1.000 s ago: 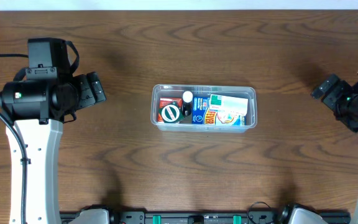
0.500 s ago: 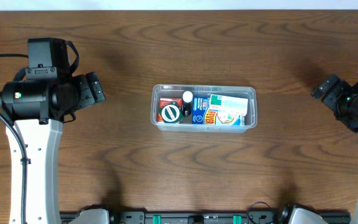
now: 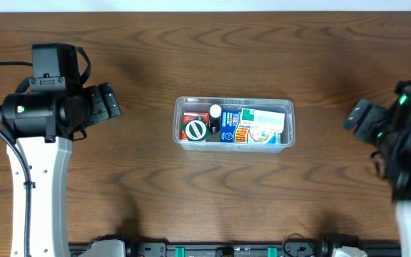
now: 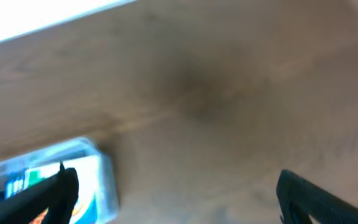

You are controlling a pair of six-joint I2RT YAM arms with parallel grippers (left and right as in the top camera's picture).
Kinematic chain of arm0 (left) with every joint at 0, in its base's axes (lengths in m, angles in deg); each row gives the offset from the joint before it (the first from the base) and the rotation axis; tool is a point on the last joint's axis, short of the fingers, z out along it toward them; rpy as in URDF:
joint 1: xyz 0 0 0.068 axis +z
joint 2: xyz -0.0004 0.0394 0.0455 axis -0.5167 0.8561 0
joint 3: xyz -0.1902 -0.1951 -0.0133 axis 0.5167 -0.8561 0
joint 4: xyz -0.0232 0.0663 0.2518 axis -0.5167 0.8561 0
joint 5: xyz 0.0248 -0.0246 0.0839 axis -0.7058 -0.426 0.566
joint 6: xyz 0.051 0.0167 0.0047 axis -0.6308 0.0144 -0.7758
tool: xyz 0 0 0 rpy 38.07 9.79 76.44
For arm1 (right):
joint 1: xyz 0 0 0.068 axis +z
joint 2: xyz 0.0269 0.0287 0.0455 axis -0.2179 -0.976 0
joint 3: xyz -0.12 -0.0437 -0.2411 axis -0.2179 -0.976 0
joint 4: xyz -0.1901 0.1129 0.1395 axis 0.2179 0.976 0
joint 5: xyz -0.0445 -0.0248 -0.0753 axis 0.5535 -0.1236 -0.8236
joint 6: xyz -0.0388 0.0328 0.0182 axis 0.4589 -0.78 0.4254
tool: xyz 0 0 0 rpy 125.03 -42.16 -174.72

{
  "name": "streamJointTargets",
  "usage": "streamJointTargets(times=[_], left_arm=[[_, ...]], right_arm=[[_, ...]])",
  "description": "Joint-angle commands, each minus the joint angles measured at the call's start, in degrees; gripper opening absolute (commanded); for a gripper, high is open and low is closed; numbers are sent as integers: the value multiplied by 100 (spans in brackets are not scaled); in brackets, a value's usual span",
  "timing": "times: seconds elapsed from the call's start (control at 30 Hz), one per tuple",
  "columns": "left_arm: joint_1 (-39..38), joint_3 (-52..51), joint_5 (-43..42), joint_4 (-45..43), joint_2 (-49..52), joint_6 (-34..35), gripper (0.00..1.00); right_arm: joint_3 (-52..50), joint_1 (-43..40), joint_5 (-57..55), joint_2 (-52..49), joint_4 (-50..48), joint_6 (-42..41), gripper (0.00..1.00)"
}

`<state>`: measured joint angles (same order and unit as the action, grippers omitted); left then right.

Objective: Pack container

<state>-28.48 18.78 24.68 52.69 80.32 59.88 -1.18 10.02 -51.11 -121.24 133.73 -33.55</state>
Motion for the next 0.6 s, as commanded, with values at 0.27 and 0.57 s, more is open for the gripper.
streamJointTargets(times=[0.27,0.57], left_arm=[[31,98,72,17,4,-79,98],[31,98,74,17,4,-79,98]], right_arm=[[-2990,964,-162,2640,-951,1172,99],[-4605,706,-177,4330,-1054,1169,99]])
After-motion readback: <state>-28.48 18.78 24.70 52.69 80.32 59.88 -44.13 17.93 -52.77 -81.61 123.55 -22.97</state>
